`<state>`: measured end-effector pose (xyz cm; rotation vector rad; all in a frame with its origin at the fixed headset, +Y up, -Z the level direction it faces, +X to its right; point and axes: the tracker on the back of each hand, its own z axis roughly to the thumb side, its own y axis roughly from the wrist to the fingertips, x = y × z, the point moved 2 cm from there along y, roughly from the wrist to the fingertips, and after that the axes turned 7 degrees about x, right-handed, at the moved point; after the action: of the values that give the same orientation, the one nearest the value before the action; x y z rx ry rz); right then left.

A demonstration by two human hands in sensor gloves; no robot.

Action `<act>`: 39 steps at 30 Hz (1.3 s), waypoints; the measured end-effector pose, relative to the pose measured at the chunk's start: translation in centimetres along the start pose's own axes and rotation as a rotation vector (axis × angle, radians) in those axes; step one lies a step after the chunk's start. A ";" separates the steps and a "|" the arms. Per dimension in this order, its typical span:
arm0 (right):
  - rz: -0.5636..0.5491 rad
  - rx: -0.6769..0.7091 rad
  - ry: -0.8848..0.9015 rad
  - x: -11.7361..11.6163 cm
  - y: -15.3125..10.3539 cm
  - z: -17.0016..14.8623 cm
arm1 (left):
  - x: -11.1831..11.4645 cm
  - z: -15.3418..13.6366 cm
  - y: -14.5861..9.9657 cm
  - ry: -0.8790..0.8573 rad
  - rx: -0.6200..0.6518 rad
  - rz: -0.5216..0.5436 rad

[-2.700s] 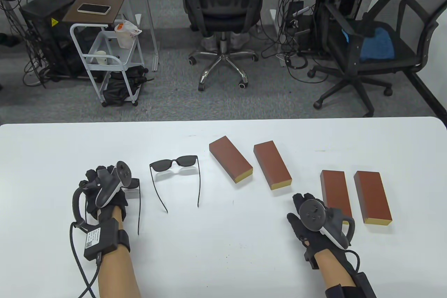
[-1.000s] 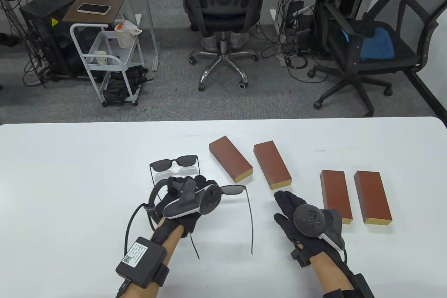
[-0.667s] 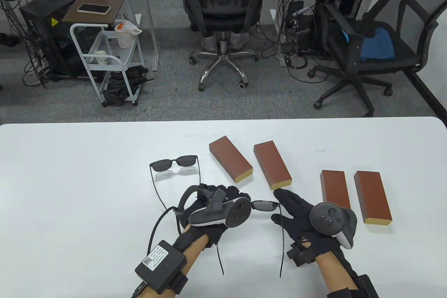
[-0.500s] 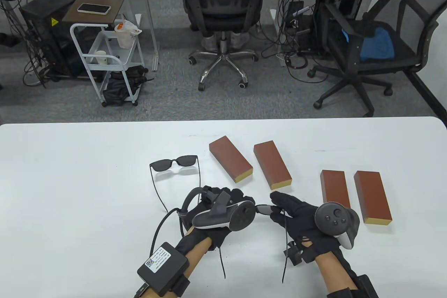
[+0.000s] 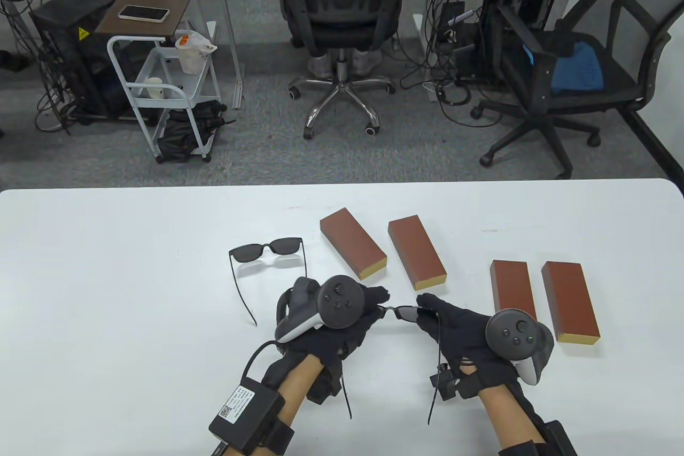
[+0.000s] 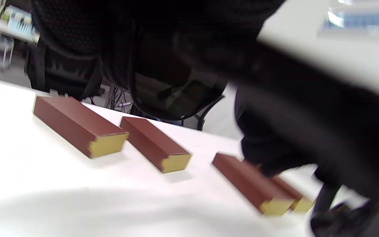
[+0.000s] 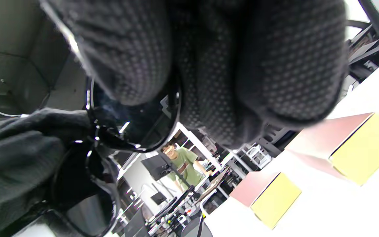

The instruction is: Slide to open storage boxes and store sunglasses

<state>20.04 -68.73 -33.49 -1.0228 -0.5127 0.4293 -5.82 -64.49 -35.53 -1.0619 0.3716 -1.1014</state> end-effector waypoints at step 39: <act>-0.164 -0.297 0.456 -2.4 -2.3 -0.1 | 6.3 -6.6 -5.6 -1.314 -0.072 0.300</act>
<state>18.41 -71.22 -31.95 -1.3078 -0.2480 -0.0350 -10.72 -73.57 -32.55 -1.4997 -0.4798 0.0160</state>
